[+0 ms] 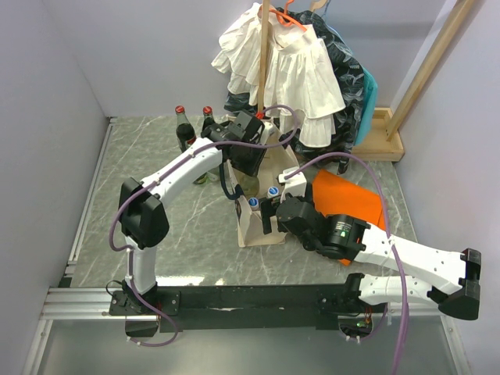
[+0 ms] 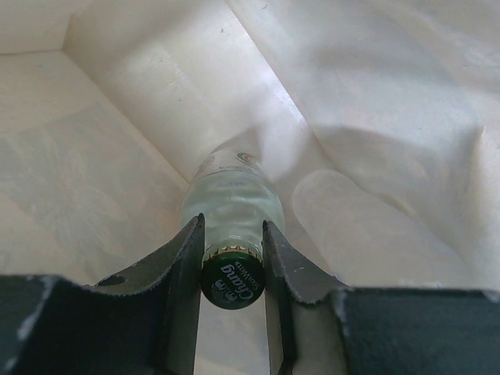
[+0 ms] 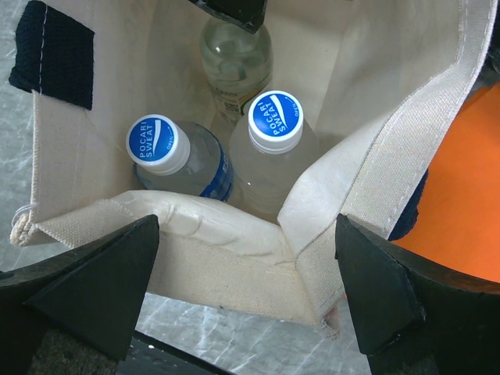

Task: Take the beverage out of the canvas bag
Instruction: Take out the drink from the canvas bag.

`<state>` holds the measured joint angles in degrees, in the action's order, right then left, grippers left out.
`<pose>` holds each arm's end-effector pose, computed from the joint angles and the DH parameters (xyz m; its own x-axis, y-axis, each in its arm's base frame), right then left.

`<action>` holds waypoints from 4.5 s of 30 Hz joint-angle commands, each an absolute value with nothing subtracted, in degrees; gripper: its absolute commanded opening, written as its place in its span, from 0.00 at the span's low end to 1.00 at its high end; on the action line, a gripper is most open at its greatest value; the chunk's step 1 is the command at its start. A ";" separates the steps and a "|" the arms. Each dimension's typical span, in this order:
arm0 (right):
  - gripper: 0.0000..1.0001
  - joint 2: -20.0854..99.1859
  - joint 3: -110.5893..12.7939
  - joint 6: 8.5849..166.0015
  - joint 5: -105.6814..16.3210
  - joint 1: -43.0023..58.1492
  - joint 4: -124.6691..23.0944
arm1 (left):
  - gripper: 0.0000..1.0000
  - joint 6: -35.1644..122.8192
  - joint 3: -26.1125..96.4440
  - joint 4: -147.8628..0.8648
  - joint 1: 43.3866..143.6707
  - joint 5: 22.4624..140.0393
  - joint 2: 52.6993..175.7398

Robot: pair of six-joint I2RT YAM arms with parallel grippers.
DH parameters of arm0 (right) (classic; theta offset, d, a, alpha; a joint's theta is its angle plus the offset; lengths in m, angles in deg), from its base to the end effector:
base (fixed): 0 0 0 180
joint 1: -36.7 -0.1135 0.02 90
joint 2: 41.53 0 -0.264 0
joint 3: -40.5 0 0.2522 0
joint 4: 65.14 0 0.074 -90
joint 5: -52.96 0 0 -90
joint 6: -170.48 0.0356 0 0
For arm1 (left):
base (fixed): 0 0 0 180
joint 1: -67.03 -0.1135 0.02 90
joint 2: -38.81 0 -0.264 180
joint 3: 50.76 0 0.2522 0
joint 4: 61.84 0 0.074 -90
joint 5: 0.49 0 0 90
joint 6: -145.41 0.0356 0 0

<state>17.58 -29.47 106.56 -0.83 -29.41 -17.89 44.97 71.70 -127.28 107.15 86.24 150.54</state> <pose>0.1062 0.1879 0.3266 -0.4555 -0.1524 -0.8771 -0.3840 0.9225 0.0391 0.3266 -0.2779 0.3163 -0.7350 0.3828 -0.5597 0.5444 0.8252 -0.1505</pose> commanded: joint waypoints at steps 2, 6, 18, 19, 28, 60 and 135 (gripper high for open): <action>1.00 17.18 -28.99 107.72 -0.30 -29.83 -14.03 | 0.01 45.92 77.34 -123.85 107.46 86.35 149.47; 1.00 16.83 -28.72 107.90 -0.04 -29.83 -14.12 | 0.01 46.44 79.53 -124.20 107.46 86.70 149.64; 1.00 15.43 -28.20 108.43 1.28 -29.83 -14.12 | 0.01 46.79 85.34 -126.58 107.55 86.52 151.05; 1.00 15.25 -28.11 108.43 1.54 -29.83 -14.29 | 0.01 46.79 85.51 -126.58 107.55 86.52 150.96; 1.00 14.81 -29.68 107.90 2.95 -29.83 -14.56 | 0.01 47.32 86.75 -127.72 107.46 86.70 150.35; 1.00 13.67 -35.14 100.52 11.91 -29.74 -16.67 | 0.01 49.17 93.07 -131.59 107.55 85.12 149.73; 1.00 14.89 -33.29 100.43 10.33 -29.83 -19.21 | 0.01 49.78 87.54 -116.47 107.46 96.63 124.86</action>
